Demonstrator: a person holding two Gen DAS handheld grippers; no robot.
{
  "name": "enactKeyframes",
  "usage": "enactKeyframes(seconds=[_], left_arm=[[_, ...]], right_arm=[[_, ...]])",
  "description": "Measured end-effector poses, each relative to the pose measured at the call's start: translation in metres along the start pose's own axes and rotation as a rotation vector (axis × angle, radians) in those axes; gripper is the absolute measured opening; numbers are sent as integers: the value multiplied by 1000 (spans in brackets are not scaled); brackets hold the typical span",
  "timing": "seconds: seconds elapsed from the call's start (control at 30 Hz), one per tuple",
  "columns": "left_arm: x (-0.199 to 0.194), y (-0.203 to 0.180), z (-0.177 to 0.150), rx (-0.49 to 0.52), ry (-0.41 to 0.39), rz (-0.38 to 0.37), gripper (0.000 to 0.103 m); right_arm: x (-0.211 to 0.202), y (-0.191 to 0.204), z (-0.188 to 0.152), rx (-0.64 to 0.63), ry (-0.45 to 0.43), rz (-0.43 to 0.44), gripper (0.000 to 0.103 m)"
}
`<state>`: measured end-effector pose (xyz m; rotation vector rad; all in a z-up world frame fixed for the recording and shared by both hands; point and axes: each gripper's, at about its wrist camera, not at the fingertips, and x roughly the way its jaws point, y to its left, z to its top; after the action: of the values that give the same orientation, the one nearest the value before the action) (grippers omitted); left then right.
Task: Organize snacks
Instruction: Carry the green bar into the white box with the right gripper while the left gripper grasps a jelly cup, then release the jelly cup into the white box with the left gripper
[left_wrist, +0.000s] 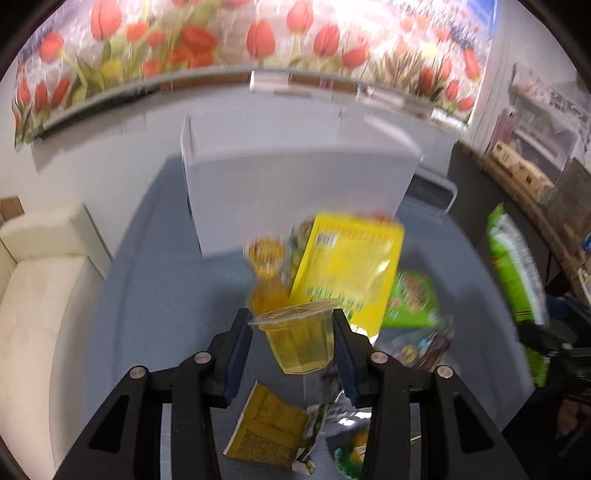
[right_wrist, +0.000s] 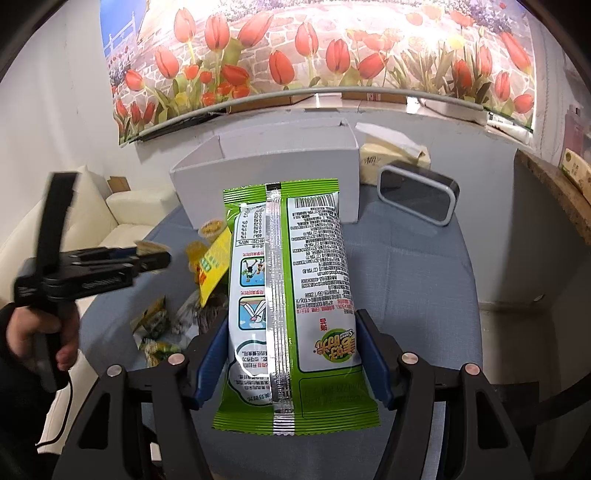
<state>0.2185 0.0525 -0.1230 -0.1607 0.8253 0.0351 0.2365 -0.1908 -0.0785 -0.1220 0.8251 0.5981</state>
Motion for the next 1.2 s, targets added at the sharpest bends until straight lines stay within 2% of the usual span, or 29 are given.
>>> enactKeyframes(seconds=[0.2, 0.4, 0.6, 0.7, 0.87, 0.9, 0.93, 0.97, 1.07, 1.2], left_arm=[[-30, -6, 55, 34, -102, -30, 47], [-24, -3, 120, 53, -159, -34, 47], [16, 9, 172, 40, -150, -21, 47], [41, 21, 186, 37, -137, 8, 47], [79, 39, 197, 22, -97, -5, 48], [82, 42, 196, 17, -96, -9, 51], [85, 43, 195, 20, -100, -3, 73], [88, 41, 193, 47, -108, 18, 103], [90, 40, 190, 72, -125, 28, 103], [91, 42, 187, 64, -118, 32, 103]], right_arm=[[9, -3, 56, 6, -61, -29, 70], [47, -6, 126, 20, -102, -42, 70], [109, -5, 175, -16, -82, -73, 70], [136, -11, 191, -8, -45, -91, 70], [165, -18, 205, -15, -13, -113, 70], [171, -20, 206, -9, 1, -104, 71], [175, -22, 206, 2, 3, -93, 75], [177, -23, 207, 7, 5, -92, 84], [178, -26, 205, 26, -25, -141, 103], [177, -33, 201, 55, -9, -127, 103]])
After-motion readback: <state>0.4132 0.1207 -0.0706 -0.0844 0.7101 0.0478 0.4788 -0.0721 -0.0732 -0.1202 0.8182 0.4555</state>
